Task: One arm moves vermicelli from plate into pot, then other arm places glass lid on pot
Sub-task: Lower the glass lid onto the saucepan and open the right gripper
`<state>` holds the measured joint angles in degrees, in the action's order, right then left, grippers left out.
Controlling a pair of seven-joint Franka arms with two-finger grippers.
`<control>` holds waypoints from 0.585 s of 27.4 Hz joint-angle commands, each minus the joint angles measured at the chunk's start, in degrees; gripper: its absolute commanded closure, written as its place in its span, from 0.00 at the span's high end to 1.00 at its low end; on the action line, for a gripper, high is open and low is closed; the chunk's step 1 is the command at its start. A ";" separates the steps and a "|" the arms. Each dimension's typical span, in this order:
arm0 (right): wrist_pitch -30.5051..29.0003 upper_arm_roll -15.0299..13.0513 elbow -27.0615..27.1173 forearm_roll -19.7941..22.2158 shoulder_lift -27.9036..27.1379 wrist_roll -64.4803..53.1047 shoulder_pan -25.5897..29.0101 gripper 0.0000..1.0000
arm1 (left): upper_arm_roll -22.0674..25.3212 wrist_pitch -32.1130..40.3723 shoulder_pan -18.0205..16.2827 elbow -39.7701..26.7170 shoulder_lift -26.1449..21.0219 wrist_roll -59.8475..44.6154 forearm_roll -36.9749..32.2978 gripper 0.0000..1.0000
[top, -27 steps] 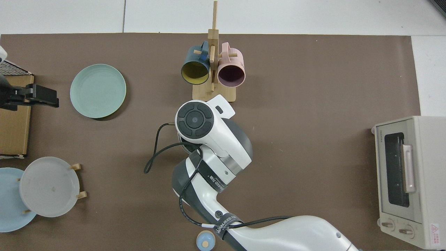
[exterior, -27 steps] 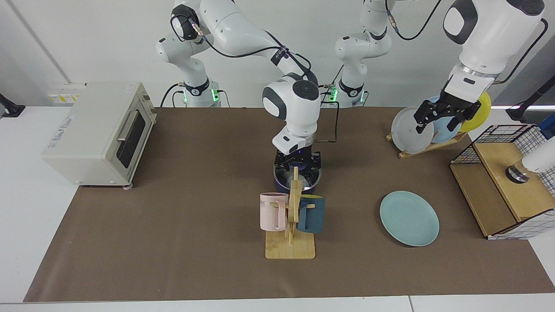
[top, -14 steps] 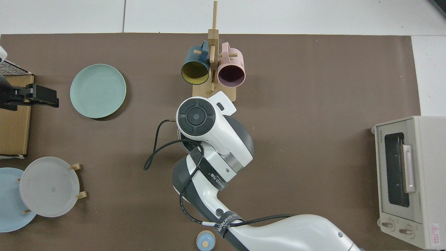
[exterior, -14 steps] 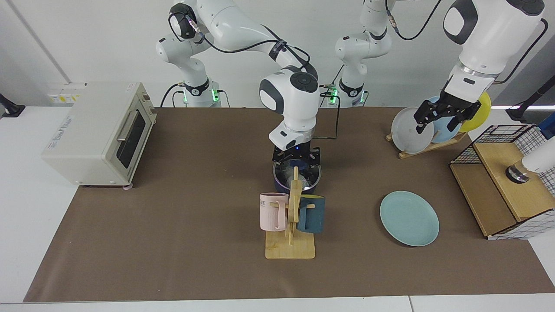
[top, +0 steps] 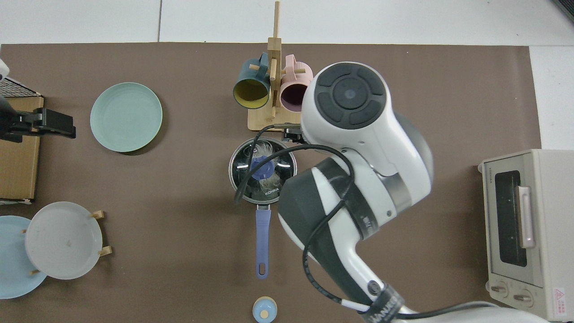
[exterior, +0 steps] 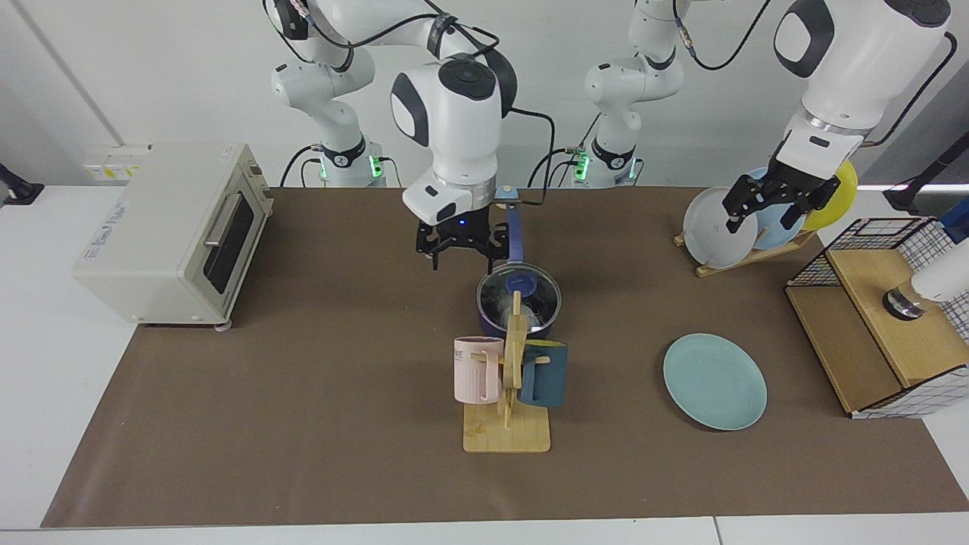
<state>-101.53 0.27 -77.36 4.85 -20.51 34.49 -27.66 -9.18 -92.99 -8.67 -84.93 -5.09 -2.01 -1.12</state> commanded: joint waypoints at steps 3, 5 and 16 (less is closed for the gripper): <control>3.09 0.79 -7.79 -0.01 8.64 -10.39 6.64 0.99 | 0.03 0.09 -0.12 -1.38 1.40 0.25 -0.02 1.00; 3.09 0.70 -9.46 -0.01 10.57 -13.29 8.31 0.99 | 0.03 0.09 -0.12 -1.38 1.40 0.25 -0.02 1.00; 4.32 0.79 -17.90 -1.94 20.33 -21.66 17.45 0.99 | 0.03 0.09 -0.12 -1.38 1.40 0.25 -0.02 1.00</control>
<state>-97.52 0.14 -88.87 4.78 -6.10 15.10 -13.48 -9.18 -92.99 -8.67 -84.93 -5.09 -2.01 -1.12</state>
